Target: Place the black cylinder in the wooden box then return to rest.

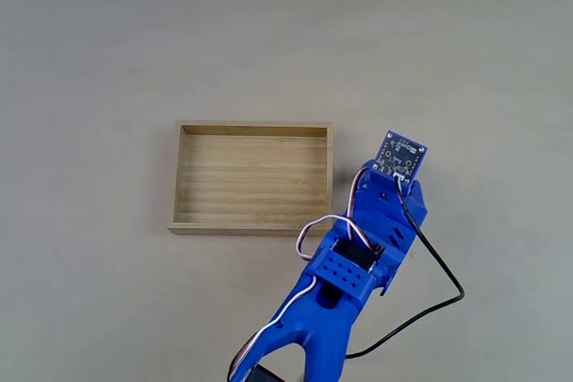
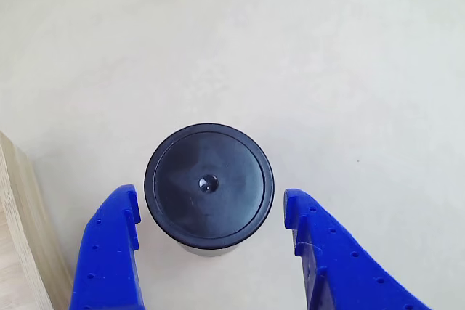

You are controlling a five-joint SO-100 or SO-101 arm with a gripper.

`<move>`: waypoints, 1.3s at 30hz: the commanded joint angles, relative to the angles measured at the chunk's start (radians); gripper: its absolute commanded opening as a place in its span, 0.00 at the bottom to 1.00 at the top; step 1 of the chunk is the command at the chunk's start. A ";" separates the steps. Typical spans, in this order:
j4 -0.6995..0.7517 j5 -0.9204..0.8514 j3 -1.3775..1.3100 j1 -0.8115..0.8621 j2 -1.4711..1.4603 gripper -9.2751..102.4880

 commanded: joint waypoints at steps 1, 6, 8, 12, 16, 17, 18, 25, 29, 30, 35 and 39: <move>-0.031 0.008 -0.107 0.009 -0.020 0.35; -0.031 0.009 -0.132 0.009 0.002 0.35; -0.031 0.009 -0.144 0.012 0.012 0.35; -0.031 0.011 -0.161 0.014 0.029 0.34; -0.031 0.012 -0.167 0.014 0.037 0.34; -0.031 0.012 -0.170 0.014 0.038 0.34; -0.031 0.012 -0.172 0.012 0.040 0.32; -0.031 0.012 -0.173 0.012 0.043 0.26; -0.031 0.012 -0.175 0.012 0.041 0.26; -0.031 0.012 -0.175 0.012 0.040 0.26; -0.029 0.006 -0.166 0.015 0.003 0.26; 0.023 -0.002 -0.152 0.020 -0.081 0.26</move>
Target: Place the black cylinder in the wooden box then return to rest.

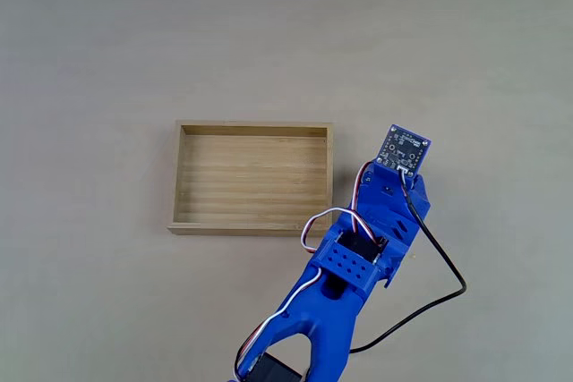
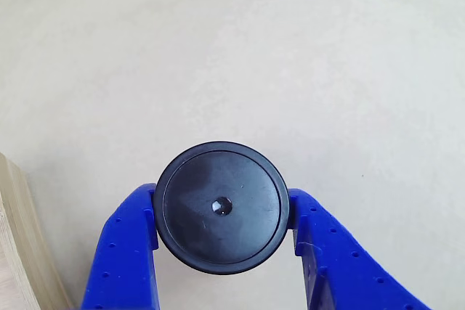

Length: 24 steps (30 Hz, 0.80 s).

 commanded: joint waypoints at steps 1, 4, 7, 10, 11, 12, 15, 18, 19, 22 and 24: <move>0.038 -0.005 -0.087 0.020 -0.169 0.26; 0.092 -0.009 -0.087 0.012 -0.225 0.26; 0.141 -0.015 -0.087 0.000 -0.279 0.26; 0.172 -0.023 -0.087 -0.014 -0.333 0.26; 0.184 -0.029 -0.086 -0.020 -0.354 0.26; 0.196 -0.034 -0.083 -0.028 -0.377 0.26; 0.213 -0.032 -0.057 -0.051 -0.453 0.26; 0.213 -0.028 -0.009 -0.084 -0.537 0.26; 0.213 -0.028 0.009 -0.101 -0.566 0.26; 0.213 -0.025 0.066 -0.152 -0.640 0.26; 0.213 -0.023 0.101 -0.186 -0.672 0.26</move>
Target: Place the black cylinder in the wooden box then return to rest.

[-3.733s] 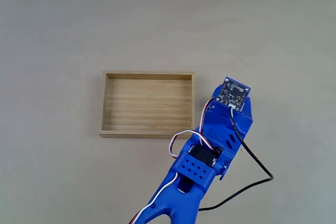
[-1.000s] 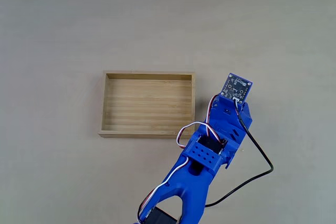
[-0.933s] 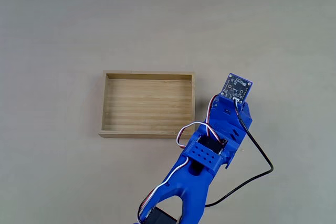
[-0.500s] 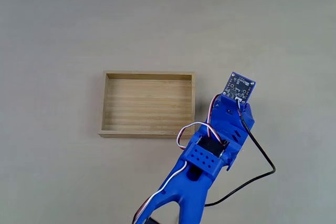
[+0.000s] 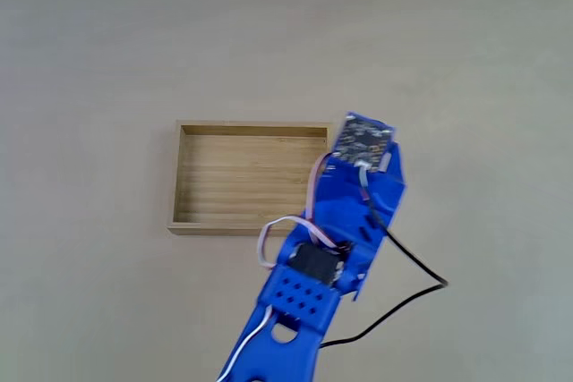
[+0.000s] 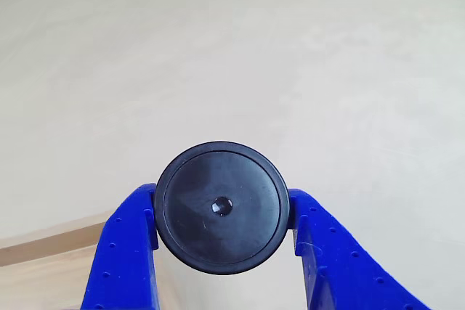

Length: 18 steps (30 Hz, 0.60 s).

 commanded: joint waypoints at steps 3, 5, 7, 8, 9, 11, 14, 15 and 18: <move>0.003 0.018 0.061 -0.100 -0.215 0.26; 0.003 0.032 0.098 -0.127 -0.230 0.26; 0.002 0.032 0.141 -0.152 -0.245 0.26; 0.002 0.026 0.163 -0.164 -0.256 0.26; -0.002 0.023 0.184 -0.176 -0.264 0.26; -0.015 0.017 0.230 -0.202 -0.275 0.26; -0.043 0.008 0.284 -0.238 -0.279 0.26; -0.049 0.002 0.293 -0.250 -0.279 0.26; -0.052 -0.012 0.298 -0.279 -0.265 0.26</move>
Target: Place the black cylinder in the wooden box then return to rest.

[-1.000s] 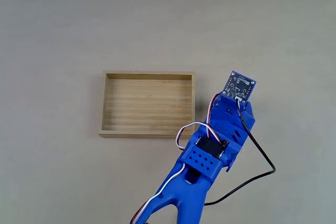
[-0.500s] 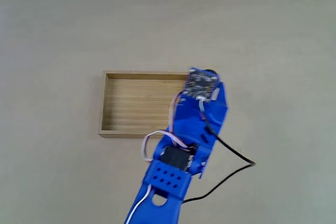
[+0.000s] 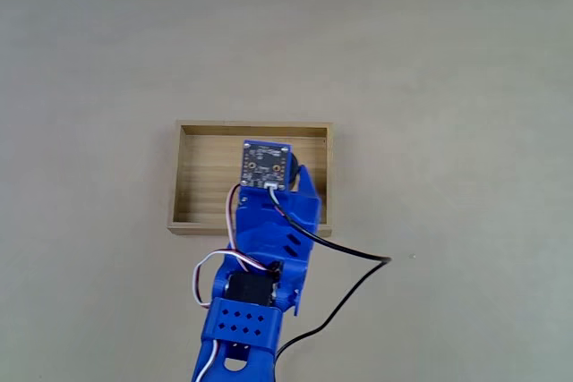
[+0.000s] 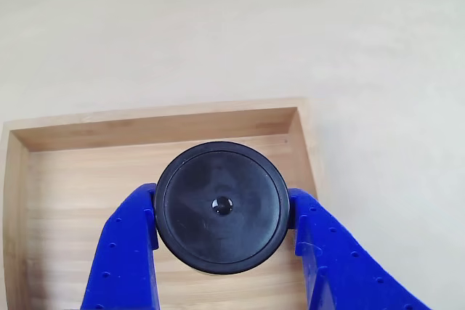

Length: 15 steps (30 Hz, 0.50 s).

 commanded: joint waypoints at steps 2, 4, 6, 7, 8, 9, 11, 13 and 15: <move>-0.049 -0.021 -0.017 -0.048 -0.060 0.26; -0.054 -0.021 -0.021 -0.058 -0.041 0.26; -0.061 -0.021 -0.034 -0.066 -0.017 0.26; -0.063 -0.021 -0.041 -0.069 -0.002 0.26; -0.072 -0.021 -0.044 -0.072 0.012 0.26; -0.080 -0.021 -0.048 -0.075 0.025 0.26; -0.084 -0.023 -0.054 -0.080 0.054 0.26; -0.095 -0.023 -0.058 -0.084 0.077 0.26; -0.107 -0.025 -0.069 -0.086 0.100 0.26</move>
